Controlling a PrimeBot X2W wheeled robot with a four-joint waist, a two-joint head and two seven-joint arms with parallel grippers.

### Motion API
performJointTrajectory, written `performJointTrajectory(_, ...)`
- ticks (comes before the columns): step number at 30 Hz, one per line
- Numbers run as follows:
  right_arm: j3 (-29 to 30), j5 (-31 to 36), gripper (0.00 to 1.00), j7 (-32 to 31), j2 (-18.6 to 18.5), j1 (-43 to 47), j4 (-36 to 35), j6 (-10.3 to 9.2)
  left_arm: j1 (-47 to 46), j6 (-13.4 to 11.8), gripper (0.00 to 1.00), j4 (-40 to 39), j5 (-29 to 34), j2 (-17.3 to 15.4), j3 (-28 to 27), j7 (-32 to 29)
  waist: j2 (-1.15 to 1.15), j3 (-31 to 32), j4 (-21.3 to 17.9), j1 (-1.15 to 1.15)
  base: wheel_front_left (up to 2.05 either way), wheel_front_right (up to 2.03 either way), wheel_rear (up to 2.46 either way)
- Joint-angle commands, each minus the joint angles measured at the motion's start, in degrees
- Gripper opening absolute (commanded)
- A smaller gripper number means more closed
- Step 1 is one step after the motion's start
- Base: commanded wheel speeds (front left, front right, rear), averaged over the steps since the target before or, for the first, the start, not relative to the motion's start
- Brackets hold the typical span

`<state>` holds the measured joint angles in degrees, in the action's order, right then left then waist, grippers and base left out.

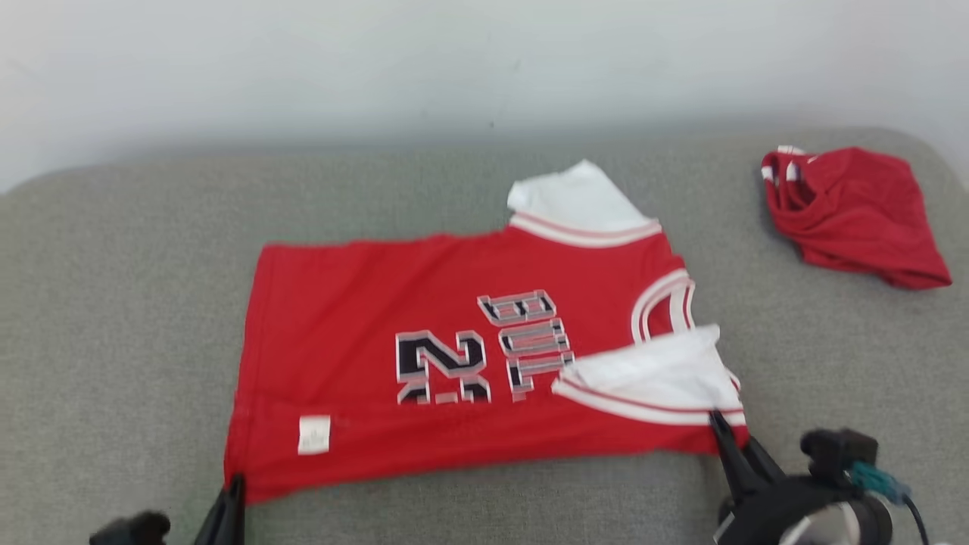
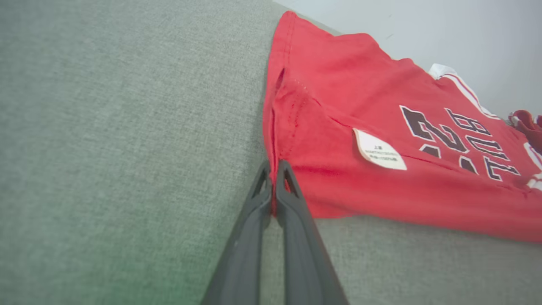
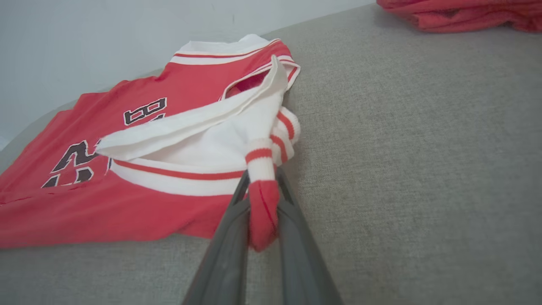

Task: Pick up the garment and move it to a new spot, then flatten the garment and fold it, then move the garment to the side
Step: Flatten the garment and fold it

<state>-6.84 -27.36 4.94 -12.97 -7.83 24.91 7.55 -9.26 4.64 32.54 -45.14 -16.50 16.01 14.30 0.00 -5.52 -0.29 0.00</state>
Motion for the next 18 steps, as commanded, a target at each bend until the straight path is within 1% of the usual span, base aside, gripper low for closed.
performJointTrajectory(1, 0.4, -0.1, 0.00, -0.1, -0.4, 1.2, -0.5, -0.16, 1.2, -0.5, 0.00, -0.3, 0.1, -0.4, -0.4, 0.3, 0.00, 2.4, 0.3, 0.00, 0.00, 0.00, 0.00)
performJointTrajectory(3, 1.5, 0.4, 0.00, -1.8, -0.7, 3.9, -2.8, -0.16, 3.8, -1.5, 0.00, -2.3, -0.2, -0.6, -1.0, 0.4, 0.00, 3.1, 0.4, 0.00, 0.00, 0.00, 0.00)
performJointTrajectory(6, 3.4, 0.8, 0.00, -4.6, -0.2, 8.3, -6.5, -0.17, 7.7, -3.1, 0.00, -5.6, -0.7, -0.8, -1.2, 0.1, 0.00, 3.6, 0.5, 0.00, 0.00, 0.00, 0.00)
performJointTrajectory(9, 6.4, -0.9, 0.00, -7.4, 2.1, 12.5, -10.3, -0.17, 10.7, -4.5, 0.00, -8.7, -0.8, -0.9, -1.1, -0.5, 0.00, 3.6, 0.8, 0.00, 0.00, 0.00, 0.00)
performJointTrajectory(12, 8.3, 0.2, 0.00, -8.8, 3.2, 15.2, -13.4, -0.17, 12.5, -5.4, 0.00, -10.9, -1.5, 0.0, -0.8, -1.4, 0.00, 3.4, 0.9, 0.00, 0.00, 0.00, 0.00)
performJointTrajectory(13, 8.3, 1.0, 0.59, -9.3, 3.7, 16.0, -14.1, -0.16, 12.7, -5.8, 0.15, -11.3, -0.8, -0.3, -0.5, -1.4, 0.00, 3.3, 0.9, 0.00, 0.00, 0.00, 0.00)
performJointTrajectory(14, 8.4, 1.6, 1.00, -9.5, 4.2, 16.4, -14.7, -0.16, 12.7, -6.1, 0.63, -11.6, -0.3, -0.4, -0.4, -1.1, 0.00, 3.4, 0.8, 0.00, 0.00, 0.00, 0.00)
performJointTrajectory(15, 8.5, 2.1, 1.00, -9.6, 4.5, 16.6, -15.2, -0.16, 12.8, -6.3, 1.00, -11.9, -0.2, -0.1, -0.4, -1.1, 0.00, 3.6, 0.7, 0.00, 0.00, 0.00, 0.00)
performJointTrajectory(18, 9.3, 3.7, 1.00, -8.0, 4.7, 17.1, -16.8, -0.16, 13.1, -7.2, 1.00, -13.1, 1.2, 0.1, -0.7, -0.2, 0.00, 4.4, 0.7, 0.00, 0.00, 0.00, 0.00)
